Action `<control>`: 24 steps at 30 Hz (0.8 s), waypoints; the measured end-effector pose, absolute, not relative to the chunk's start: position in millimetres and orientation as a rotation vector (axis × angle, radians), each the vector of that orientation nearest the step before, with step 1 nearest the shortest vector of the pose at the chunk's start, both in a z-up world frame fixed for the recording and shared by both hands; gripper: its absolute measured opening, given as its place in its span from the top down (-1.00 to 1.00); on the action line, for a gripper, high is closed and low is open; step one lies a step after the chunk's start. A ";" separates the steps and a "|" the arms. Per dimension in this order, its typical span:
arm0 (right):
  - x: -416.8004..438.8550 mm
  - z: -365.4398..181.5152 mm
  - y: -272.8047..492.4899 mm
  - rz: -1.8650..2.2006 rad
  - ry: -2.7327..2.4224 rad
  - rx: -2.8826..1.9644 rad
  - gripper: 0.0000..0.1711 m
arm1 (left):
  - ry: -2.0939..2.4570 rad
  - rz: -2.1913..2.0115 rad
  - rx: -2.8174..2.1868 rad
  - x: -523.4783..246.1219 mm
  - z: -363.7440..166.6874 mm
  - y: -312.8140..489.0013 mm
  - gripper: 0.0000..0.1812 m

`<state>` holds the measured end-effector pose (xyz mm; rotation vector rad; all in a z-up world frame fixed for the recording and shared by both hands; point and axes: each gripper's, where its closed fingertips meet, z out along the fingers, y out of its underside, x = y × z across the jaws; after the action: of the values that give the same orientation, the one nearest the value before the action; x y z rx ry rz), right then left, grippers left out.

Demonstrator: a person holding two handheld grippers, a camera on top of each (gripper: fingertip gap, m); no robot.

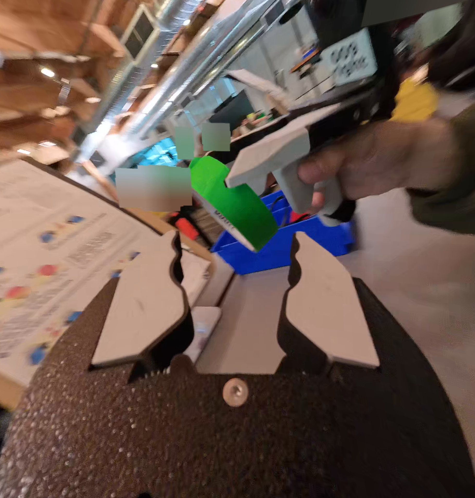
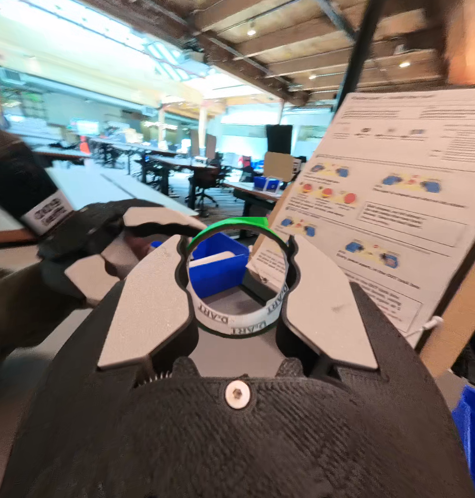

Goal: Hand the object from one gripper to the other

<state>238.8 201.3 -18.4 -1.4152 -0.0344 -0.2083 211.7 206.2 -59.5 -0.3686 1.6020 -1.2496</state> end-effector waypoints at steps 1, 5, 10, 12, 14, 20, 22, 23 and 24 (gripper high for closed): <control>239.8 -16.8 200.9 -0.217 -0.017 -1.404 0.16 | 1.584 -1.174 -0.351 214.2 -59.7 206.4 0.30; 232.3 -4.6 194.7 -0.251 -0.030 -1.273 1.00 | 1.615 -1.145 -0.406 221.9 -65.7 196.1 0.43; 251.3 -62.9 192.0 -0.177 -0.019 -1.752 0.78 | 1.760 -1.169 -0.722 242.5 -102.2 215.3 0.47; 254.9 -70.9 171.9 -0.167 -0.007 -1.865 0.67 | 1.838 -1.038 -0.735 237.7 -110.9 230.7 0.44; 273.6 -77.7 163.1 -0.240 0.037 -1.868 0.63 | 1.821 -1.039 -0.829 239.5 -113.7 245.8 0.46; 318.3 -146.2 152.3 -0.325 0.178 -2.157 0.41 | 1.921 -1.028 -1.090 242.1 -147.9 266.0 0.45; 322.8 -163.4 149.0 -0.361 0.176 -2.250 0.38 | 1.940 -0.954 -1.060 242.1 -152.2 267.8 0.45; 323.8 -167.8 152.3 -0.381 0.145 -2.261 0.37 | 1.955 -0.942 -1.045 241.6 -153.8 265.7 0.45; 323.6 -171.7 157.7 -0.404 0.105 -2.260 0.34 | 1.964 -0.944 -1.039 241.5 -154.7 263.0 0.45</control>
<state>323.6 157.7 -171.7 -2.2604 0.1051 -0.4036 241.5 263.0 -154.7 -1.0387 1.9642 -0.9443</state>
